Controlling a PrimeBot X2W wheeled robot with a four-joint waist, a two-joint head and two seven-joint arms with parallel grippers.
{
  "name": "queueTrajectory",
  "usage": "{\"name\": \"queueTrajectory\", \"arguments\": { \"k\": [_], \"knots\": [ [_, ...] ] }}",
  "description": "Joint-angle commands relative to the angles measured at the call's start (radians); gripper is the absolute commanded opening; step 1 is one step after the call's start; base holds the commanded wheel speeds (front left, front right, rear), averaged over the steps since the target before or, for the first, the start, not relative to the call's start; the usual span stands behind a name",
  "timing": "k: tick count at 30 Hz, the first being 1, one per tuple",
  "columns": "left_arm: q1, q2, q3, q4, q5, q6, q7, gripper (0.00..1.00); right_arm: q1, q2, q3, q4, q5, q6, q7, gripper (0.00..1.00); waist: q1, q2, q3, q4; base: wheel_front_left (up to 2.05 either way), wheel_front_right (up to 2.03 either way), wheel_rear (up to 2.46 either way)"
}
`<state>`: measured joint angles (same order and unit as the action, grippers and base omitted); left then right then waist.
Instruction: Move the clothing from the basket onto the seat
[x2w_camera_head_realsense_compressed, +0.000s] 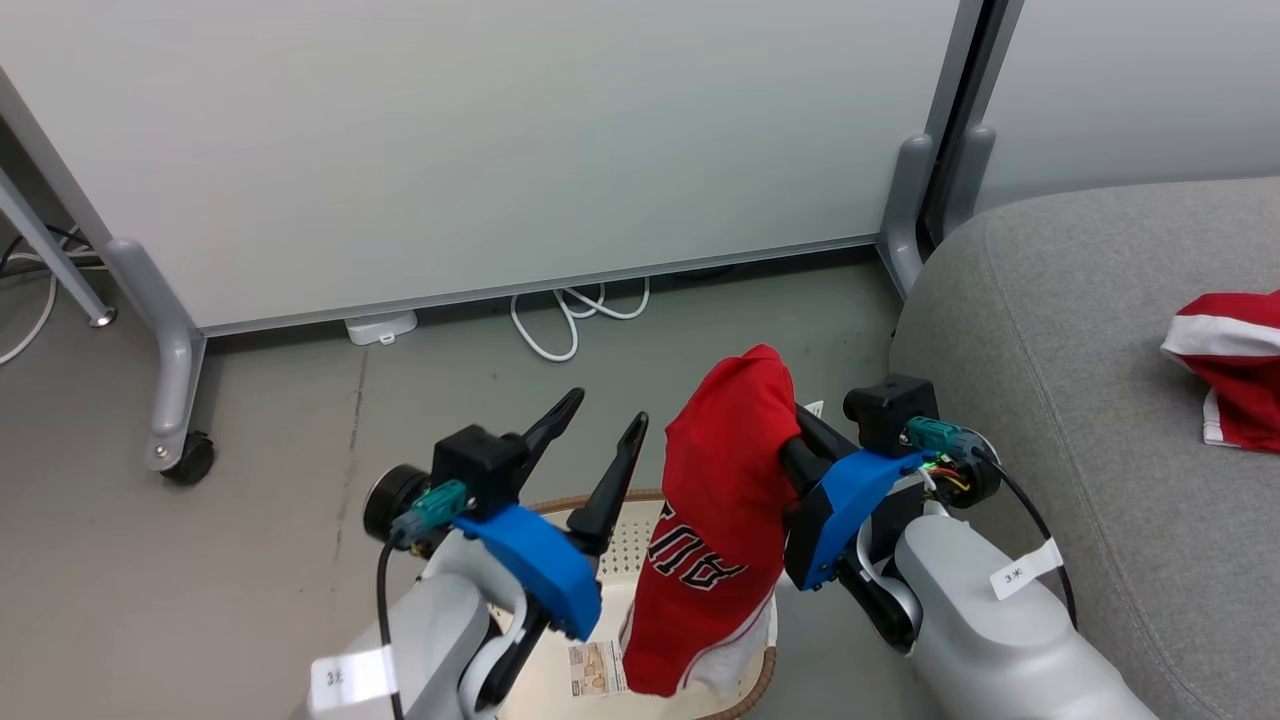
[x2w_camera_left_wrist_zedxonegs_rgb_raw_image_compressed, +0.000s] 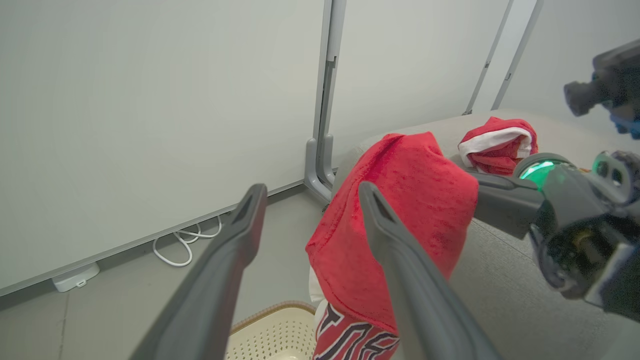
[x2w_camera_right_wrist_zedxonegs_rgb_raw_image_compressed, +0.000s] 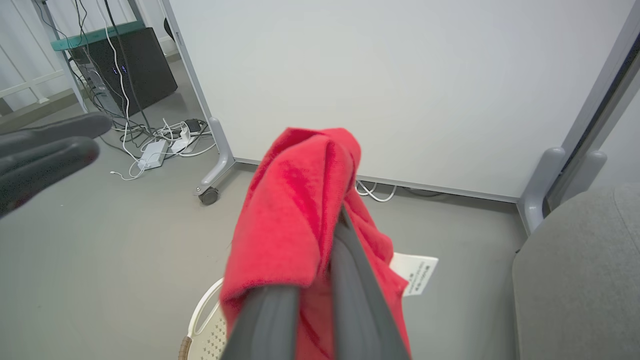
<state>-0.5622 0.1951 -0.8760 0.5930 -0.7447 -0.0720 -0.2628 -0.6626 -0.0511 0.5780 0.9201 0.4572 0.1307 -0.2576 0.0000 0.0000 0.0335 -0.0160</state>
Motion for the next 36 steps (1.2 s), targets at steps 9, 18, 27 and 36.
{"name": "queueTrajectory", "arguments": {
  "k": [9,18,27,36],
  "knots": [
    [0.234,0.041,0.189,-0.171,0.153,-0.024,-0.003,1.00,0.007,0.001,-0.027,0.000,-0.018,0.000,-0.008,0.00,0.0000,0.0000,-0.007,0.005,0.00,0.00,0.00],
    [0.326,0.007,0.275,-0.199,0.232,-0.049,-0.003,1.00,0.025,0.001,-0.034,-0.008,-0.014,0.000,-0.009,0.00,0.0000,0.0000,-0.017,0.008,0.00,0.00,0.00],
    [0.333,-0.011,0.304,-0.186,0.262,-0.060,-0.003,1.00,0.029,0.001,-0.030,-0.010,-0.010,0.000,-0.009,0.00,0.0000,0.0000,-0.017,-0.012,0.00,0.00,0.00],
    [0.327,-0.011,0.324,-0.191,0.269,-0.062,-0.003,1.00,0.013,0.001,-0.027,-0.022,-0.006,0.000,-0.009,0.00,0.0000,0.0000,0.001,-0.101,0.00,0.00,0.00]
  ]
}}
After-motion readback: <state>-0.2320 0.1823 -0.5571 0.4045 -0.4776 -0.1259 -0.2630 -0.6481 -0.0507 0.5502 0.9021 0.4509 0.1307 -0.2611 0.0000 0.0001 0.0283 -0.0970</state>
